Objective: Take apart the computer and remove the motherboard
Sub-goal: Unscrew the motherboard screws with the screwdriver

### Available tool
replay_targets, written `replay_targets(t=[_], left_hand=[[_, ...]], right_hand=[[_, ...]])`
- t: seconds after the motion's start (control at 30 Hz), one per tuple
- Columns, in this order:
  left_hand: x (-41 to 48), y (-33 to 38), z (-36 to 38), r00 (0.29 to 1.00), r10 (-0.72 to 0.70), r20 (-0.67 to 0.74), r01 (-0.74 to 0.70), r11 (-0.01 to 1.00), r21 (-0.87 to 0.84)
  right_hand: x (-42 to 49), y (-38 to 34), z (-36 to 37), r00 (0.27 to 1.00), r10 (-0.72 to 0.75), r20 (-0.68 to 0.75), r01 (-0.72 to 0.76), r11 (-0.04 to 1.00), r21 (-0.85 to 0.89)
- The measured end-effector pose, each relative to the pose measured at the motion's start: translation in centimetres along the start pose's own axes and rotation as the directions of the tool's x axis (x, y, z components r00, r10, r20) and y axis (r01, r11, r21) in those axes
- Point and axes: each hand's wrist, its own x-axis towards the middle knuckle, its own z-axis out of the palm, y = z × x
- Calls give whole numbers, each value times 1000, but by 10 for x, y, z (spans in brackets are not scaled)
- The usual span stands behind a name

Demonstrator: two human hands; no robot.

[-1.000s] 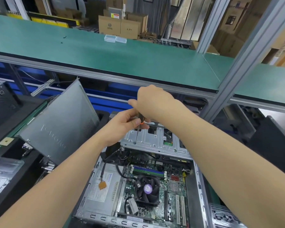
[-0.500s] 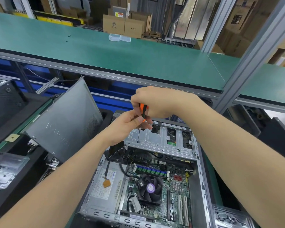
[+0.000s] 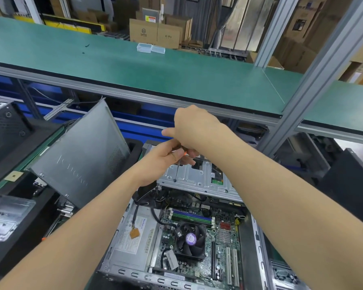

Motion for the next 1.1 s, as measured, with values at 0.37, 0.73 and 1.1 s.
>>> replay_targets(t=[0.37,0.73,1.1], left_hand=[[-1,-4,-6,1000,-12,21,13,997,-71],[-1,-7,-3,1000,1,5,-1,999,-45],[-1,-7,-7,1000,4,17,-3,999,-40]], right_hand=[[-6,23,-19,856,-477,201,505,854,-126],[-4,23,-8,905,-425,-6,422,899,-116],[4,14,0,963,-271,-15,270,962,-33]])
